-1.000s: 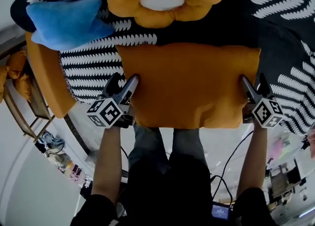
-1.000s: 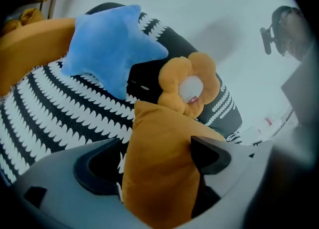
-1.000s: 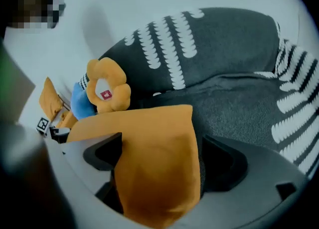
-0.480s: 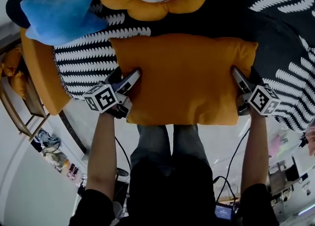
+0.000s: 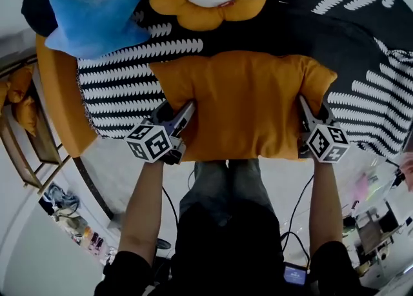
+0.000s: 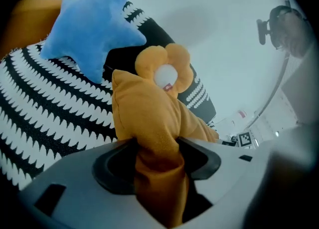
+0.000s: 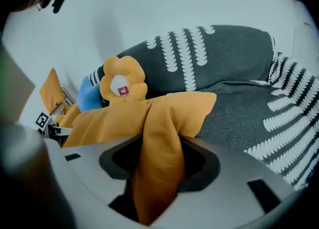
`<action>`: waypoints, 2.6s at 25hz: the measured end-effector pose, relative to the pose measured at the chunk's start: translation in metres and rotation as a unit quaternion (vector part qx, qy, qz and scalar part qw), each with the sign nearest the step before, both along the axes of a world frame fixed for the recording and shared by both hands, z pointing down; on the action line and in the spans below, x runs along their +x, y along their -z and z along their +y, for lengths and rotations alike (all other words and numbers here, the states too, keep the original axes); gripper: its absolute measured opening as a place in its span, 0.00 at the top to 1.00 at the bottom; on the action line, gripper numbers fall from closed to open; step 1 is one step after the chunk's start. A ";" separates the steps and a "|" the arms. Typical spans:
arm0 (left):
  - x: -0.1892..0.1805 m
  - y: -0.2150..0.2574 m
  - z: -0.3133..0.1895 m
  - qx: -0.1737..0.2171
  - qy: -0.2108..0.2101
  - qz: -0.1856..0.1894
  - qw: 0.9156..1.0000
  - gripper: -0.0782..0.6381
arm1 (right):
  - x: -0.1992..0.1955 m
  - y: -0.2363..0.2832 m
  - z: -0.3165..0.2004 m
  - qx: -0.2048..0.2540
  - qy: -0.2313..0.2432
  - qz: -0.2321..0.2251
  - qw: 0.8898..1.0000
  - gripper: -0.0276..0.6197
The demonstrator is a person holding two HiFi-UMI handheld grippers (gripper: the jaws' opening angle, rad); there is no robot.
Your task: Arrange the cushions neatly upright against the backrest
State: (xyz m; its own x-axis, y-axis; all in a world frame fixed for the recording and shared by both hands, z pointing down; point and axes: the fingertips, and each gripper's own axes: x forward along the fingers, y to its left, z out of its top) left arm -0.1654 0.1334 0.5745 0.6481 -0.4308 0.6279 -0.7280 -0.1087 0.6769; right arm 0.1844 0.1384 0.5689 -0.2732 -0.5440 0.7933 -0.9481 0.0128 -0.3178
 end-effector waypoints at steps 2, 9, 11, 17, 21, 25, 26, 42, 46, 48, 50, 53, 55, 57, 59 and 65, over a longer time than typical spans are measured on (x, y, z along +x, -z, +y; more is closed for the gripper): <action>-0.002 0.020 0.006 0.013 -0.010 0.003 1.000 0.53 | -0.009 0.014 0.010 -0.002 -0.007 -0.008 1.000 0.63; -0.021 0.128 -0.012 0.102 -0.051 -0.006 0.993 0.55 | -0.033 0.092 0.018 0.051 -0.051 -0.033 0.997 0.63; -0.026 0.163 -0.017 0.123 -0.063 -0.009 0.990 0.55 | -0.038 0.123 0.020 0.065 -0.057 -0.037 0.996 0.63; -0.009 0.241 -0.034 0.170 -0.095 -0.002 0.981 0.54 | -0.021 0.200 0.024 0.108 -0.083 -0.035 0.990 0.62; 0.028 0.270 -0.055 0.190 -0.114 0.015 0.975 0.53 | 0.015 0.241 0.018 0.141 -0.112 -0.017 0.983 0.62; 0.090 0.289 -0.077 0.211 -0.136 0.022 0.968 0.53 | 0.071 0.265 0.018 0.168 -0.144 -0.007 0.975 0.62; 0.108 0.291 -0.081 0.215 -0.141 0.021 0.966 0.53 | 0.088 0.268 0.020 0.172 -0.152 -0.007 0.973 0.62; 0.361 0.312 -0.092 0.202 -0.033 -0.033 0.978 0.51 | 0.363 0.279 -0.061 0.186 -0.065 -0.051 0.979 0.61; 0.375 0.310 -0.089 0.191 -0.014 -0.049 0.980 0.51 | 0.378 0.271 -0.073 0.187 -0.052 -0.062 0.979 0.61; 0.381 0.307 -0.096 0.190 -0.013 -0.053 0.980 0.51 | 0.384 0.263 -0.080 0.184 -0.052 -0.063 0.980 0.61; 0.387 0.302 -0.105 0.193 -0.012 -0.053 0.980 0.51 | 0.389 0.256 -0.088 0.179 -0.054 -0.061 0.980 0.61; 0.392 0.290 -0.120 0.196 -0.008 -0.049 0.979 0.51 | 0.396 0.246 -0.098 0.177 -0.057 -0.055 0.981 0.60; 0.394 0.278 -0.132 0.196 -0.007 -0.046 0.980 0.51 | 0.400 0.237 -0.109 0.176 -0.060 -0.049 0.981 0.60; 0.395 0.266 -0.145 0.197 -0.002 -0.044 0.979 0.50 | 0.401 0.227 -0.123 0.176 -0.056 -0.044 0.982 0.60; 0.395 0.255 -0.154 0.201 0.010 -0.040 0.979 0.50 | 0.402 0.218 -0.136 0.179 -0.049 -0.038 0.982 0.60; 0.394 0.220 -0.192 0.229 0.038 -0.035 0.972 0.48 | 0.410 0.201 -0.185 0.219 -0.028 -0.022 0.975 0.58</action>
